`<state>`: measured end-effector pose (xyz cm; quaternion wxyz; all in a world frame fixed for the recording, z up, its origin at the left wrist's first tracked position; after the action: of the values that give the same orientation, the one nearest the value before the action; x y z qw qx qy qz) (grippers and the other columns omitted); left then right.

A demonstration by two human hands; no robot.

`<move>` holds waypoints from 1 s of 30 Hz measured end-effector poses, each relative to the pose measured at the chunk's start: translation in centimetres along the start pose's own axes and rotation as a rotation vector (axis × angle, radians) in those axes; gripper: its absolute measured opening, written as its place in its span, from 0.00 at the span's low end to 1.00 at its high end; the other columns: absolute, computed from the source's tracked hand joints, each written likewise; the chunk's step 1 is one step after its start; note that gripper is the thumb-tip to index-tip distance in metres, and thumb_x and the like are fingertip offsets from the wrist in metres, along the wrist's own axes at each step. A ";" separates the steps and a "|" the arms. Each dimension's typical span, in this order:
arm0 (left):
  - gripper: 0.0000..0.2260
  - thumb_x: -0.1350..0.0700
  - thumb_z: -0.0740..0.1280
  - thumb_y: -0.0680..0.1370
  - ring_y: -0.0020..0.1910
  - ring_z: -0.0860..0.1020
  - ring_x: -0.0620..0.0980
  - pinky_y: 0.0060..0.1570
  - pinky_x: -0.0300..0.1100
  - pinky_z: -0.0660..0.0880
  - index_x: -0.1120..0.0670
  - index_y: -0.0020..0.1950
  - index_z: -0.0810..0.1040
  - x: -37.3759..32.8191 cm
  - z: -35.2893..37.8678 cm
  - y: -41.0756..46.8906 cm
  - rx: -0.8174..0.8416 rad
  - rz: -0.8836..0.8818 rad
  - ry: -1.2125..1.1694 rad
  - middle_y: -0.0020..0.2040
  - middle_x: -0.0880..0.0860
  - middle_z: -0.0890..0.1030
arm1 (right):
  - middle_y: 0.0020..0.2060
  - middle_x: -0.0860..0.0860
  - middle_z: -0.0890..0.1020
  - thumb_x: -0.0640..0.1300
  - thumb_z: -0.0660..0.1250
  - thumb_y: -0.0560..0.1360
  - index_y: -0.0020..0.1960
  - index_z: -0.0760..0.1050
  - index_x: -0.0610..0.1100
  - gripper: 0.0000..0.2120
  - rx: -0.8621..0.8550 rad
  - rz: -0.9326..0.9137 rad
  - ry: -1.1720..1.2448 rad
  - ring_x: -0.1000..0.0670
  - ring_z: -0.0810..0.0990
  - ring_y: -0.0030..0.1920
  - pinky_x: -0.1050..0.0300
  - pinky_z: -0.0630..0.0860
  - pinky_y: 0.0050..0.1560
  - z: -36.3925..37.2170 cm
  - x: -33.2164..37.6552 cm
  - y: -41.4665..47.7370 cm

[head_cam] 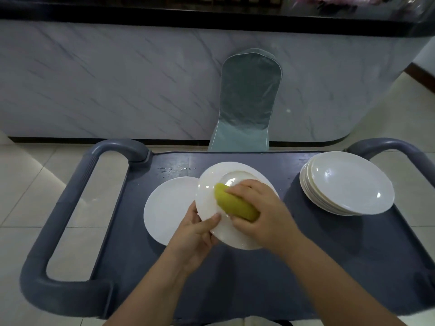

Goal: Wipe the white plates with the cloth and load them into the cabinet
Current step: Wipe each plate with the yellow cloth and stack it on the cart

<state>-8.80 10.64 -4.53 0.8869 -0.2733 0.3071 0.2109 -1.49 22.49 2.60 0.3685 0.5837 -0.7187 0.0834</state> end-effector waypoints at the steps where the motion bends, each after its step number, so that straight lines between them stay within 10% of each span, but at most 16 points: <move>1: 0.26 0.68 0.71 0.70 0.53 0.82 0.56 0.45 0.51 0.82 0.55 0.66 0.72 -0.4 -0.5 -0.2 0.002 0.015 0.014 0.58 0.57 0.82 | 0.58 0.56 0.75 0.50 0.70 0.66 0.62 0.77 0.54 0.23 -0.021 0.054 -0.001 0.55 0.72 0.58 0.65 0.66 0.63 -1.3 -1.7 -1.0; 5: 0.27 0.68 0.70 0.68 0.55 0.82 0.56 0.45 0.52 0.81 0.51 0.65 0.72 -0.9 0.5 -0.9 0.101 0.067 0.216 0.56 0.55 0.83 | 0.58 0.49 0.74 0.40 0.75 0.69 0.63 0.78 0.48 0.23 -0.093 0.298 -0.092 0.48 0.74 0.59 0.52 0.68 0.64 -4.6 -6.9 -0.4; 12: 0.20 0.68 0.72 0.67 0.45 0.83 0.55 0.37 0.49 0.82 0.54 0.55 0.72 -5.0 0.6 0.0 0.011 0.178 0.237 0.46 0.56 0.85 | 0.64 0.51 0.70 0.48 0.69 0.70 0.64 0.75 0.53 0.22 0.079 -0.026 -0.081 0.51 0.69 0.61 0.65 0.64 0.65 0.5 -2.0 -2.9; 17: 0.18 0.68 0.69 0.69 0.47 0.82 0.55 0.37 0.50 0.81 0.55 0.56 0.72 -2.4 2.7 -0.5 0.165 0.140 0.287 0.49 0.57 0.83 | 0.61 0.47 0.73 0.39 0.74 0.72 0.63 0.77 0.45 0.20 -0.287 0.298 0.037 0.44 0.73 0.61 0.48 0.68 0.66 -4.4 -6.1 -0.9; 23: 0.22 0.69 0.72 0.69 0.47 0.82 0.58 0.41 0.53 0.80 0.56 0.59 0.70 -3.2 2.0 -0.4 0.095 0.129 0.225 0.51 0.60 0.83 | 0.64 0.50 0.71 0.50 0.68 0.73 0.66 0.72 0.53 0.21 0.001 -0.187 -0.072 0.48 0.71 0.61 0.60 0.65 0.65 -0.7 -0.1 -3.3; 27: 0.19 0.68 0.70 0.70 0.47 0.82 0.57 0.38 0.51 0.81 0.55 0.57 0.72 -3.5 1.6 -1.3 0.184 0.133 0.333 0.50 0.58 0.83 | 0.59 0.45 0.74 0.39 0.71 0.72 0.63 0.76 0.43 0.20 -0.136 0.124 0.003 0.43 0.73 0.59 0.39 0.69 0.64 -4.5 -6.5 -1.9; 30: 0.17 0.68 0.71 0.71 0.46 0.82 0.57 0.35 0.46 0.79 0.55 0.55 0.72 -2.7 2.8 -1.4 0.228 0.121 0.394 0.48 0.60 0.83 | 0.59 0.45 0.76 0.41 0.71 0.73 0.63 0.76 0.45 0.19 -0.237 0.150 0.032 0.43 0.73 0.59 0.41 0.68 0.65 -6.0 -4.9 2.9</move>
<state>-8.79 10.73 -0.41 0.8206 -0.1882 0.5121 0.1702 -1.23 30.47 4.72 0.4389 0.4792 -0.7593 0.0348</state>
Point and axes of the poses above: each hand's wrist, its own y-axis towards the middle knuckle, its own z-axis out of the palm, x = y × z, the point moved 7 cm from there along y, towards the middle knuckle
